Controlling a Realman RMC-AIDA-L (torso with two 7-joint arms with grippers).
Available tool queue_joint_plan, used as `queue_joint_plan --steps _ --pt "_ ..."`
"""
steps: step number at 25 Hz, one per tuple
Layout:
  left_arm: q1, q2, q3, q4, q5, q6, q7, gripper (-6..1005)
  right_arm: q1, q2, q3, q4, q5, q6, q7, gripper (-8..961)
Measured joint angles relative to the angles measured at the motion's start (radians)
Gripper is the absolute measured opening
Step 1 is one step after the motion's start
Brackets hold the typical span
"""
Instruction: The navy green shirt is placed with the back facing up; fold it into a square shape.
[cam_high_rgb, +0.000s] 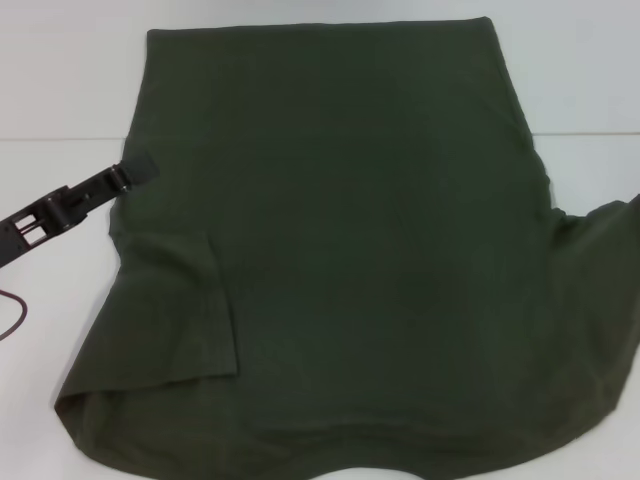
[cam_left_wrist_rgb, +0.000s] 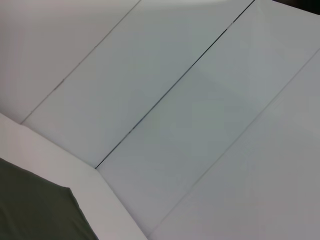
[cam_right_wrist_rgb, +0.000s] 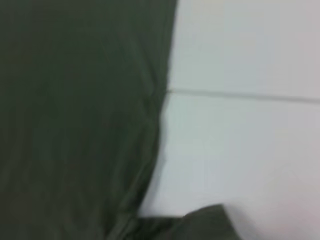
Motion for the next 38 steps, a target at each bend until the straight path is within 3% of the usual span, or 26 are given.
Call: queue_joint_plan --steps 8,13,25,33,38 --pt "-0.002 0.004 -0.019 -0.002 -0.007 0.001 0.000 960 0.004 0.007 -0.004 -0.099 -0.003 -0.265 0.035 18" --pt "-0.011 0.007 -0.020 -0.011 -0.007 -0.004 0.000 960 0.015 0.020 -0.004 -0.137 0.011 -0.316 0.040 19" --pt "-0.011 0.008 -0.040 -0.019 -0.009 -0.008 0.000 960 0.161 0.079 -0.079 -0.065 0.005 -0.309 0.048 20" --pt "-0.007 0.014 -0.066 -0.042 -0.013 -0.014 0.007 959 0.201 0.104 -0.129 0.016 0.006 -0.266 0.067 20" --pt "-0.010 0.015 -0.070 -0.042 -0.014 -0.017 0.008 959 0.206 0.103 -0.127 0.050 0.026 -0.249 0.059 21"
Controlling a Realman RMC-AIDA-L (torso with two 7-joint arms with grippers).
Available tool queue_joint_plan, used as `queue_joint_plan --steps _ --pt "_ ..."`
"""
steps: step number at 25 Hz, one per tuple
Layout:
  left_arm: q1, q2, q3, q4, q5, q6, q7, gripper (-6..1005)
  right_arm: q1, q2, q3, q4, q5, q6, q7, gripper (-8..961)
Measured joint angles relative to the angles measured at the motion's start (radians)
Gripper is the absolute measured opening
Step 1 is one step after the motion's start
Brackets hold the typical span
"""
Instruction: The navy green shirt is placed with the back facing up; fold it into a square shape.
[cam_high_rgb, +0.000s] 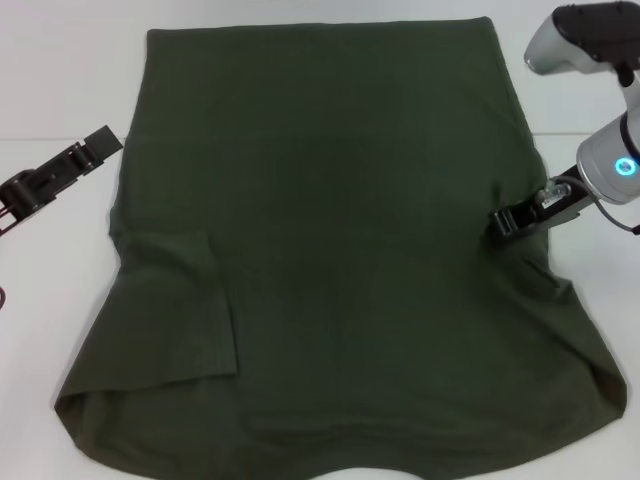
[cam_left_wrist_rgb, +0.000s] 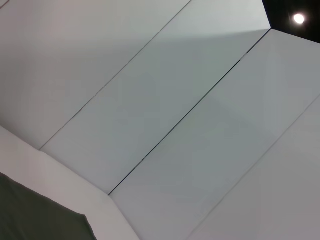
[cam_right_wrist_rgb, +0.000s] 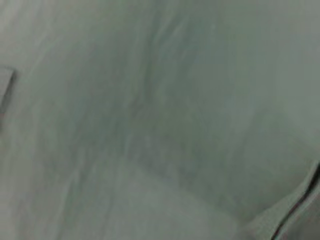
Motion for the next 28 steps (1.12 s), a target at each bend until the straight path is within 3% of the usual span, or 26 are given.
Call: queue_joint_plan --steps 2,6,12,15,20,21,22,28 --pt "-0.001 0.000 0.000 0.000 0.000 -0.002 0.002 959 -0.007 -0.008 0.015 0.003 0.037 0.000 0.001 21" --pt "-0.001 0.003 -0.001 -0.010 0.000 -0.011 0.003 959 -0.040 -0.035 0.038 0.027 0.216 -0.002 -0.007 184" --pt "0.002 0.025 0.004 -0.038 0.002 -0.014 -0.006 959 -0.101 -0.099 0.053 0.070 0.415 -0.028 -0.063 401" --pt "0.007 0.065 0.029 -0.039 0.060 -0.008 -0.089 957 -0.132 -0.128 0.053 0.055 0.421 -0.032 -0.064 459" --pt "0.029 0.179 0.099 -0.043 0.260 0.078 -0.348 955 -0.161 -0.162 0.065 0.042 0.437 -0.038 -0.067 493" --pt "0.035 0.190 0.102 -0.042 0.288 0.101 -0.377 954 -0.162 -0.166 0.071 0.040 0.438 -0.040 -0.069 493" --pt "0.045 0.200 0.101 -0.034 0.322 0.129 -0.414 954 -0.162 -0.168 0.076 0.038 0.439 -0.042 -0.070 493" --pt "0.066 0.196 0.084 -0.001 0.460 0.126 -0.497 951 -0.151 -0.170 0.092 0.021 0.440 -0.044 -0.062 492"
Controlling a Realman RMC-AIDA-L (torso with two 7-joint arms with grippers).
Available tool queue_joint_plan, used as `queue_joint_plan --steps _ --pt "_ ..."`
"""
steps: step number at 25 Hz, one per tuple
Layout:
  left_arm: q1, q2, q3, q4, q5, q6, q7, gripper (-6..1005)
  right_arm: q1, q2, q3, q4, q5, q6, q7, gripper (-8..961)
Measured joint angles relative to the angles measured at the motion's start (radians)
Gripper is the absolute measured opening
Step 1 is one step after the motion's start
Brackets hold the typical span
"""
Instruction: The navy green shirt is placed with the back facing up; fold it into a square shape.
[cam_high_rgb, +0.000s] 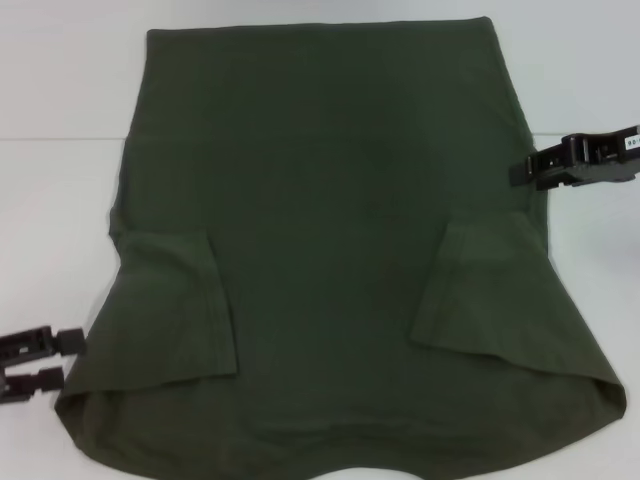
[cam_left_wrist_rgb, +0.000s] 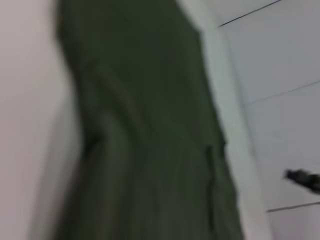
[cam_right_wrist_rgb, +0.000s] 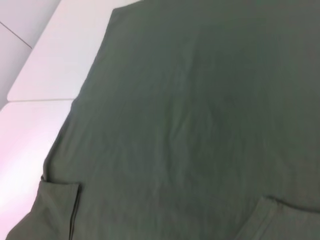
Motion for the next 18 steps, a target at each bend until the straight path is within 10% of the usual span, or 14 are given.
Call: queue_joint_plan --steps 18 --pt "-0.011 -0.053 -0.050 0.003 0.126 -0.173 -0.061 927 -0.004 0.002 0.000 -0.005 0.001 0.000 -0.005 491"
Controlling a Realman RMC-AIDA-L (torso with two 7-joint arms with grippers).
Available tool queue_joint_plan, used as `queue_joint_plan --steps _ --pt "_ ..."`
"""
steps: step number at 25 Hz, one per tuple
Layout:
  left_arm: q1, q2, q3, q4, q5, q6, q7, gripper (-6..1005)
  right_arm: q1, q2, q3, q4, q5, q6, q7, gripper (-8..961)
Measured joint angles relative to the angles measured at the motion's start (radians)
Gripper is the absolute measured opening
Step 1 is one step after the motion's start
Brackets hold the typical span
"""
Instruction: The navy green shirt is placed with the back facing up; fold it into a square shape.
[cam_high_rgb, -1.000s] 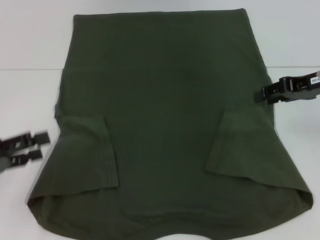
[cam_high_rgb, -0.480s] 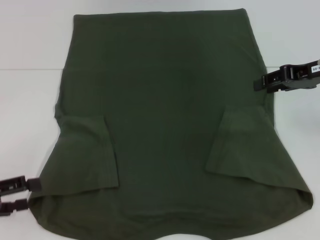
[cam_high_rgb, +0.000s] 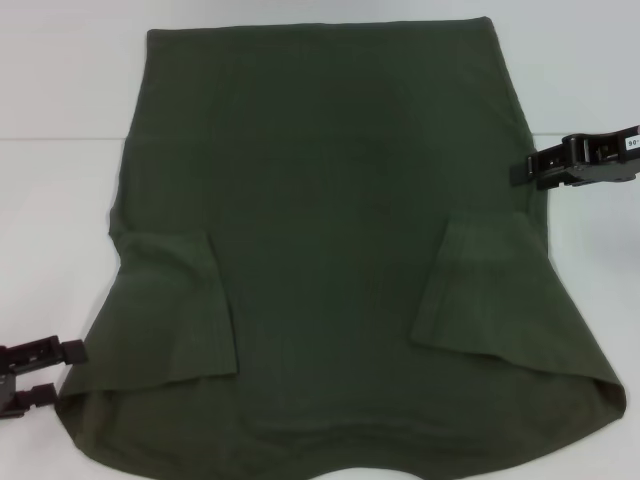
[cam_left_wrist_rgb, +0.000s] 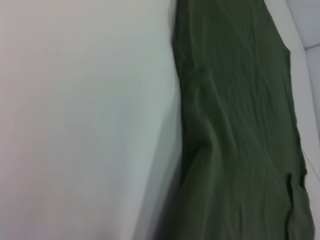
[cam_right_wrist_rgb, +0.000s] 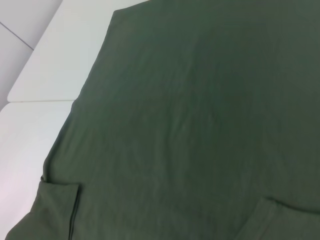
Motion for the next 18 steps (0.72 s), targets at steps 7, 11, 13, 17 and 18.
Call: queue_joint_plan --steps 7,11,13,17,18 --pt "-0.006 -0.005 0.000 0.000 -0.003 -0.049 0.003 916 -0.003 0.000 0.000 0.000 0.001 -0.001 0.000 493" --pt "-0.012 -0.007 0.010 0.000 0.001 -0.064 0.007 910 -0.005 -0.002 0.000 0.000 0.001 -0.001 0.003 491" --pt "-0.014 -0.010 0.019 0.000 0.002 -0.068 0.012 908 -0.005 -0.003 0.000 0.000 0.001 -0.001 0.003 490" --pt "-0.016 -0.012 0.042 -0.002 0.002 -0.073 0.020 902 -0.005 -0.003 0.000 0.000 0.001 -0.001 0.002 491" --pt "-0.016 -0.013 0.045 -0.002 0.002 -0.074 0.022 900 -0.005 -0.003 0.000 0.000 0.001 -0.001 0.002 492"
